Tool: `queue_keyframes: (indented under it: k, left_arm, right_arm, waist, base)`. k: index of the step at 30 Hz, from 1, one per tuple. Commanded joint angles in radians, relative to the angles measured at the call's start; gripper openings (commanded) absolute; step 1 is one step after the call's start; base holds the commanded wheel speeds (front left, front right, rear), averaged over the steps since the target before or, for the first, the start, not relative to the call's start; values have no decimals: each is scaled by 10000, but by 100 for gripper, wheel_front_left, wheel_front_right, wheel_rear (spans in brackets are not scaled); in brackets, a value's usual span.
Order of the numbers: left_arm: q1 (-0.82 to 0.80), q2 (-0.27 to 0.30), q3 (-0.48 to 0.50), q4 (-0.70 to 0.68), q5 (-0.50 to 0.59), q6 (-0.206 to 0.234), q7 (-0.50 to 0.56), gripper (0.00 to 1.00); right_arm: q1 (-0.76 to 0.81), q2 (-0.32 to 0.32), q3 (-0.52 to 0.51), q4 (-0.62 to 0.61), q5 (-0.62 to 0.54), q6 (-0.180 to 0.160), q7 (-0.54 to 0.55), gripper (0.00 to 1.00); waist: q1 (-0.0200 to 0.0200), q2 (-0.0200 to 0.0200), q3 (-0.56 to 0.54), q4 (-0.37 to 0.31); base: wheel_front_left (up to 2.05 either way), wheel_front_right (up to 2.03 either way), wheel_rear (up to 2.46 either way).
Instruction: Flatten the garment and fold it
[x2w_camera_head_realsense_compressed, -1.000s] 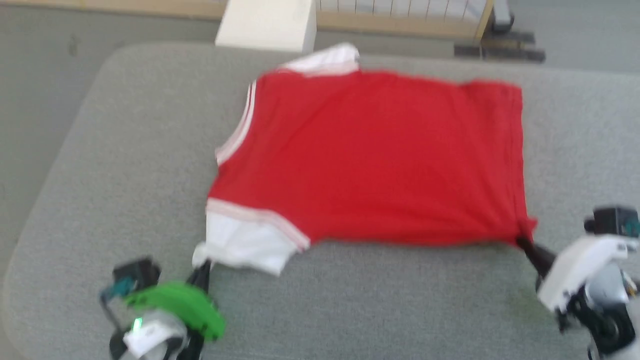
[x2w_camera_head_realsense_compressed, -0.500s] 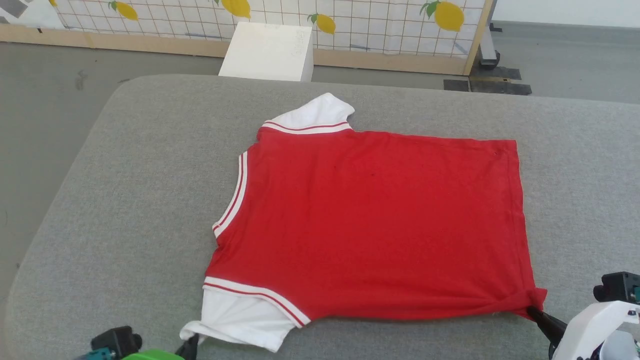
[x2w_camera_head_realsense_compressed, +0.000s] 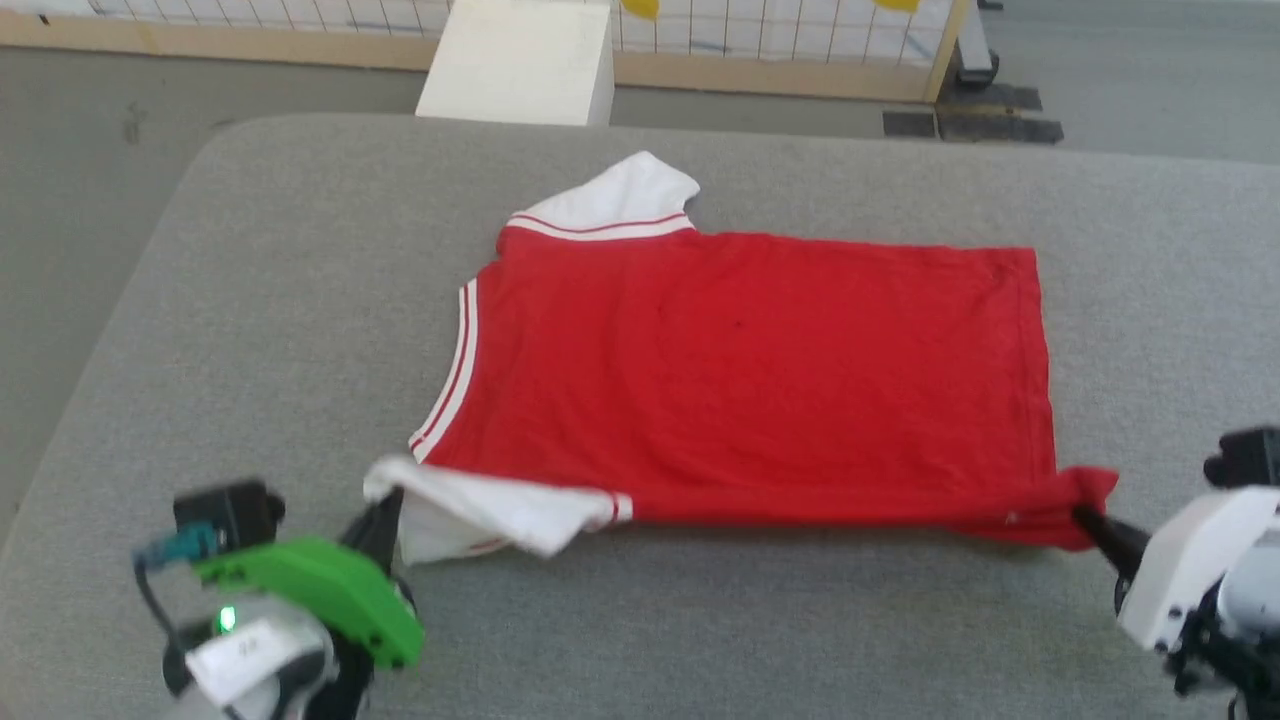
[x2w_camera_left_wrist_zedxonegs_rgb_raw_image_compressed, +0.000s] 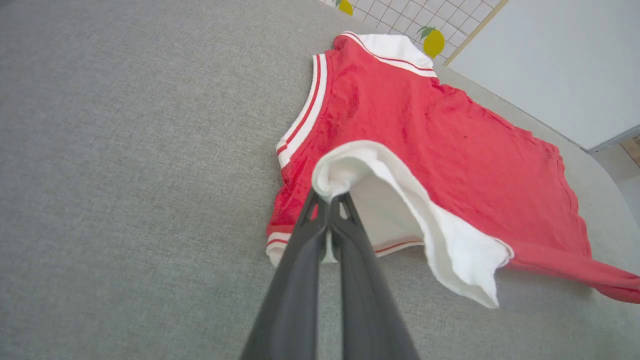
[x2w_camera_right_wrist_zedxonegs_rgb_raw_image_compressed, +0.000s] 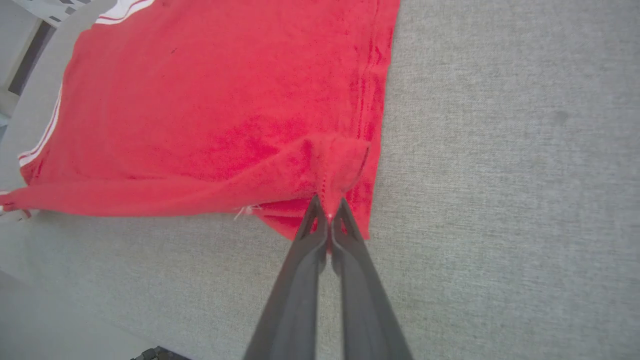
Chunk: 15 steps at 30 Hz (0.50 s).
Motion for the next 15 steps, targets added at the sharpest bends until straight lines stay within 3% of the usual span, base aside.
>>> queue_keyframes:
  k: [1, 9, 15]
  left_arm:
    - [-501, 151, -18, 9, 214, 18, 146, 0]
    - [-2970, 489, -398, 657, 685, -298, 1473, 0]
    - [-4634, 394, -692, 1431, 877, -563, 2327, 0]
  right_arm:
    - [-387, -93, 33, -75, -115, -13, 232, 0]
    - [-2056, -370, 337, -114, -686, -13, 2009, 0]
    - [-3068, -462, 652, 54, -1077, -13, 3120, 0]
  waist:
    - [1, -1, 335, -85]
    - [1, -1, 1483, -184]
    - [1, -1, 2387, -194]
  base:
    - [0, 0, 0]
    - [0, 0, 0]
    - [0, 0, 0]
